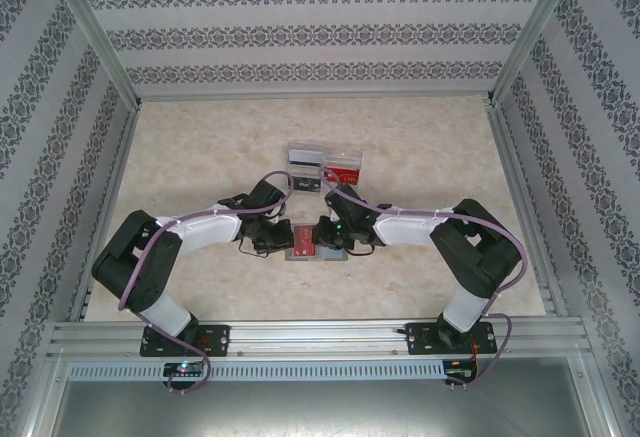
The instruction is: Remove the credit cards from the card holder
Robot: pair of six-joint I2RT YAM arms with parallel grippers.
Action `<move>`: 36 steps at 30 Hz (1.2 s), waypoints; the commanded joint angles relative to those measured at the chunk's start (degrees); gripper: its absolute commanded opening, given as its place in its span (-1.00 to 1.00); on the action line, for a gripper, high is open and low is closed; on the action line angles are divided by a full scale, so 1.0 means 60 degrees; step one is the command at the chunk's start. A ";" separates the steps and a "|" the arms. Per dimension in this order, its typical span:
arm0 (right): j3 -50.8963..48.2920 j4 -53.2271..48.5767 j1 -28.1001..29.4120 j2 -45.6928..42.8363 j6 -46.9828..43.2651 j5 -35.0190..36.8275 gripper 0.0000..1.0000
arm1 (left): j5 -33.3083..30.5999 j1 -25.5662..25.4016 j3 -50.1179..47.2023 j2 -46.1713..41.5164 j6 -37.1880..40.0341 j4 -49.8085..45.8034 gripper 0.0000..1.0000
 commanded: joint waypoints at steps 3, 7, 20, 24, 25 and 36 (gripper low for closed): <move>-0.0161 -0.0002 -0.0112 -0.0345 -0.0114 0.0108 -0.64 | -0.0231 -0.0114 0.0128 0.0212 0.0014 -0.0143 -0.77; -0.0125 -0.0129 -0.0212 -0.0312 -0.0216 0.0008 -0.62 | -0.0226 -0.0114 0.0072 0.0209 -0.0001 -0.0090 -0.77; 0.0031 0.0151 -0.0148 0.0267 -0.0099 -0.0376 -0.62 | -0.0191 -0.0145 0.0099 0.0262 -0.0027 -0.0068 -0.78; 0.0115 0.0147 -0.0125 0.0327 -0.0115 -0.0450 -0.63 | -0.0193 -0.0158 0.0117 0.0275 -0.0041 -0.0057 -0.78; 0.0138 0.0151 -0.0118 0.0327 -0.0106 -0.0480 -0.64 | -0.0186 -0.0158 0.0127 0.0273 -0.0039 -0.0054 -0.78; 0.0269 0.0166 -0.0071 0.0370 -0.0158 -0.0609 -0.69 | -0.0170 -0.0194 0.0203 0.0335 -0.0006 -0.0120 -0.78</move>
